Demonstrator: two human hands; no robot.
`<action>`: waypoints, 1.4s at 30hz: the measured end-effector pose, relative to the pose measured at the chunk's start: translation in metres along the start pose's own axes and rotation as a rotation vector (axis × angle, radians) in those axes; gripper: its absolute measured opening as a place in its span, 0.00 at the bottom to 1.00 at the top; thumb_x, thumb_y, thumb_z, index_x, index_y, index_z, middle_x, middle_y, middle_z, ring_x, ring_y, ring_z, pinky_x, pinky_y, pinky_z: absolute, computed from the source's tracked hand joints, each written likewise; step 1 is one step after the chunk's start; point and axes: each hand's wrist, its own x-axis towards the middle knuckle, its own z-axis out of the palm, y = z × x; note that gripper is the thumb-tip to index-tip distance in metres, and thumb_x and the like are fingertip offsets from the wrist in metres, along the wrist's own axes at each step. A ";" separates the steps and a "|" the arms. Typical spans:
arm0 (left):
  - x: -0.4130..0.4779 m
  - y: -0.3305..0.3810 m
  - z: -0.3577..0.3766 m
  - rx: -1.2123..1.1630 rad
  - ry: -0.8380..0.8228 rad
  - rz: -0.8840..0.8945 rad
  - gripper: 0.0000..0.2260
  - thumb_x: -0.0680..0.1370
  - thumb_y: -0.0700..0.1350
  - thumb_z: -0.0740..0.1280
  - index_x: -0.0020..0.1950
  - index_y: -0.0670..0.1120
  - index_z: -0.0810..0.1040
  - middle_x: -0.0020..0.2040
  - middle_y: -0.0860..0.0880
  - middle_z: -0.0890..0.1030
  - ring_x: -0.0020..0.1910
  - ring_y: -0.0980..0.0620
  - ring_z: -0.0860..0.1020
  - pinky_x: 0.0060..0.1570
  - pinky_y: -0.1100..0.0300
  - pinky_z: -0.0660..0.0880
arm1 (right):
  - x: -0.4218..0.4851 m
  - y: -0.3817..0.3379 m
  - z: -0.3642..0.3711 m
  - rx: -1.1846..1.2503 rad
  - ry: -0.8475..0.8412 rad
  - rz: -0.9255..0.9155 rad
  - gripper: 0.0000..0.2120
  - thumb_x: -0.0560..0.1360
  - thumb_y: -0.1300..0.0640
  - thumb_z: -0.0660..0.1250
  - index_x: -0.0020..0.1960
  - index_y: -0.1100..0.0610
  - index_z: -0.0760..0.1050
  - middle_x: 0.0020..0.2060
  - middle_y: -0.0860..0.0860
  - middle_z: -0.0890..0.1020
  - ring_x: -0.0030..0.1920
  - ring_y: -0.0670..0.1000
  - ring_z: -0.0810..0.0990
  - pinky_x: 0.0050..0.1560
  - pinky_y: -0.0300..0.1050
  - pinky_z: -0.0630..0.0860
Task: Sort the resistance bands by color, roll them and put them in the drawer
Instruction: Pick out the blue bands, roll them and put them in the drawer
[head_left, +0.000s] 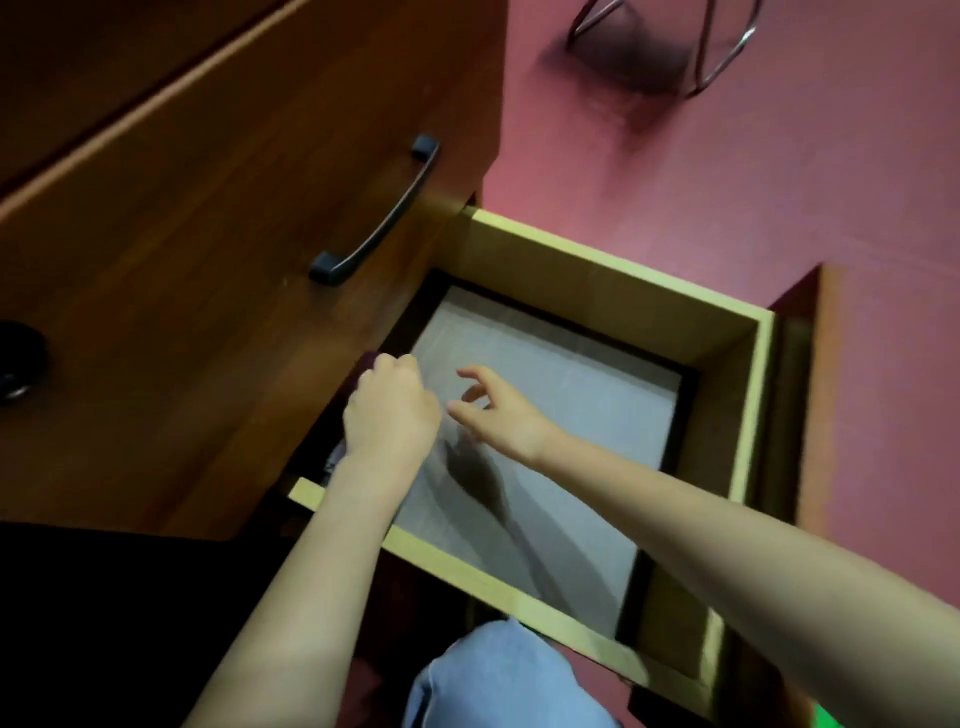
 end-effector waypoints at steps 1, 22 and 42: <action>-0.014 0.018 -0.001 -0.088 0.008 0.055 0.15 0.77 0.41 0.59 0.63 0.42 0.71 0.63 0.41 0.73 0.61 0.41 0.72 0.59 0.49 0.71 | -0.027 0.002 -0.016 -0.044 0.028 -0.090 0.17 0.76 0.59 0.60 0.65 0.58 0.67 0.53 0.54 0.75 0.46 0.50 0.75 0.50 0.43 0.73; -0.222 0.271 0.246 -0.348 -0.652 0.423 0.13 0.72 0.35 0.59 0.36 0.53 0.73 0.44 0.42 0.82 0.44 0.42 0.79 0.51 0.49 0.75 | -0.376 0.270 -0.185 -0.082 0.435 0.274 0.14 0.69 0.58 0.56 0.47 0.57 0.79 0.32 0.36 0.74 0.36 0.48 0.75 0.42 0.44 0.71; -0.148 0.270 0.458 -0.165 -0.731 0.408 0.13 0.74 0.33 0.59 0.55 0.39 0.75 0.50 0.44 0.78 0.49 0.46 0.75 0.47 0.63 0.67 | -0.284 0.496 -0.145 0.318 0.634 0.649 0.12 0.72 0.68 0.58 0.42 0.53 0.74 0.33 0.52 0.77 0.24 0.39 0.73 0.33 0.36 0.69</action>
